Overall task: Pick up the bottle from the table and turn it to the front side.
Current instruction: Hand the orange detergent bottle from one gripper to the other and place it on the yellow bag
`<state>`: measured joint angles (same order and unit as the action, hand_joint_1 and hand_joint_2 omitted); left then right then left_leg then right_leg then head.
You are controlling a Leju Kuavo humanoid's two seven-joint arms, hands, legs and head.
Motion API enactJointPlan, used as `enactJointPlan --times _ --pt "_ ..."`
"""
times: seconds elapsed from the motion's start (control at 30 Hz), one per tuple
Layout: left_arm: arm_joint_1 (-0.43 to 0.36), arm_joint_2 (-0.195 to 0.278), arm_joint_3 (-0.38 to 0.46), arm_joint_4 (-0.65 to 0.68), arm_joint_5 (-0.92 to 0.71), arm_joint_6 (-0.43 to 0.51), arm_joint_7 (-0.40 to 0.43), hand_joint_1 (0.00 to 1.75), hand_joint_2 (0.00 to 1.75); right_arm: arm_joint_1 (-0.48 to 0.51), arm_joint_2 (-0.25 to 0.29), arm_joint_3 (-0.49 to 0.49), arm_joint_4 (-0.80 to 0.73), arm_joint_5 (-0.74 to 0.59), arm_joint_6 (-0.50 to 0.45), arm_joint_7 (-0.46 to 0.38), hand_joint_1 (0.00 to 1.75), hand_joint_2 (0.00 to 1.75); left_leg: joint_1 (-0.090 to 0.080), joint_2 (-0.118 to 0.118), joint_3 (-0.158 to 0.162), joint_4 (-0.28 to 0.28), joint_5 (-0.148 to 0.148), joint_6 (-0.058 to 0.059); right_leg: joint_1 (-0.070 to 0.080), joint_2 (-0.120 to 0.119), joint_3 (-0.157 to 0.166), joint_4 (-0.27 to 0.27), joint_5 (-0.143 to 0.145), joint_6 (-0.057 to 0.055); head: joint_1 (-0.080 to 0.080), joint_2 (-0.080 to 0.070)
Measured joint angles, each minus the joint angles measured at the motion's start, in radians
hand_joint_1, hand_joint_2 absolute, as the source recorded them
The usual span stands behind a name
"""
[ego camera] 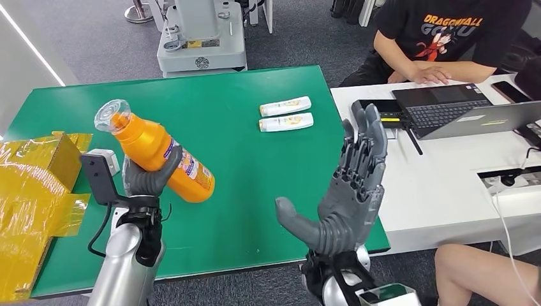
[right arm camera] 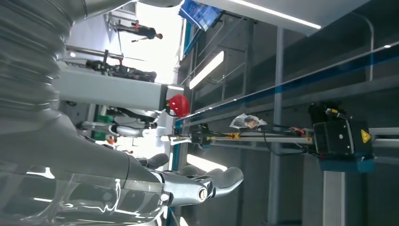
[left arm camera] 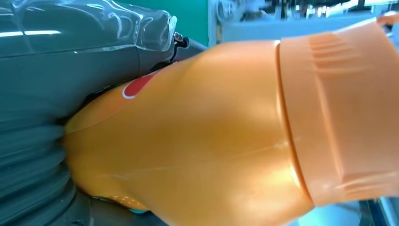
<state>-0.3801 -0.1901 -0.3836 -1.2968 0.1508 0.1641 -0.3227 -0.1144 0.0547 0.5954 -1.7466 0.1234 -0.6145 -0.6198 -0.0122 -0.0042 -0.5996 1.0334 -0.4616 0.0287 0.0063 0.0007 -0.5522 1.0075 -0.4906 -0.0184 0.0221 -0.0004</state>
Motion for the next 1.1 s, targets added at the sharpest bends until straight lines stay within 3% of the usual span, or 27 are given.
enactJointPlan --times 0.23,0.43,0.67,0.83,1.1 --pt "0.05 0.058 0.083 -0.079 -0.158 0.032 -0.012 1.75 1.75 0.083 -0.003 0.01 -0.03 -0.004 0.052 -0.009 0.0 1.75 0.001 0.0 0.0 0.0 0.0 0.0 0.0 0.0 0.0 0.0 0.0 0.0 0.0 0.0" --pt "0.035 0.15 0.116 -0.089 -0.337 0.006 -0.021 1.75 1.75 0.109 -0.003 0.009 -0.034 -0.004 0.089 -0.002 0.0 1.75 0.001 0.0 0.0 0.0 0.001 -0.001 0.001 0.0 0.0 0.0 0.0 0.0 0.0 0.0" --pt "-0.076 0.26 0.12 -0.018 -0.42 -0.047 -0.069 1.75 1.75 0.146 -0.003 0.0 -0.046 -0.014 0.094 -0.01 0.0 1.75 0.001 0.0 0.0 0.0 0.001 -0.002 0.001 0.0 0.0 0.0 0.001 -0.001 0.0 0.0" --pt "-0.144 0.302 0.114 0.053 -0.489 -0.089 -0.106 1.75 1.75 0.159 -0.003 -0.006 -0.057 -0.025 0.122 -0.01 0.0 1.75 0.001 0.0 0.0 0.0 0.001 -0.002 0.0 0.0 0.0 0.0 0.001 -0.001 0.0 0.0" --pt "-0.225 0.343 0.047 0.203 -0.77 0.031 -0.136 1.75 1.75 0.194 -0.003 -0.014 -0.078 -0.016 0.143 -0.013 0.0 1.75 0.001 0.001 0.0 0.0 0.001 -0.002 0.0 0.001 -0.001 0.0 0.001 -0.001 0.0 0.0"
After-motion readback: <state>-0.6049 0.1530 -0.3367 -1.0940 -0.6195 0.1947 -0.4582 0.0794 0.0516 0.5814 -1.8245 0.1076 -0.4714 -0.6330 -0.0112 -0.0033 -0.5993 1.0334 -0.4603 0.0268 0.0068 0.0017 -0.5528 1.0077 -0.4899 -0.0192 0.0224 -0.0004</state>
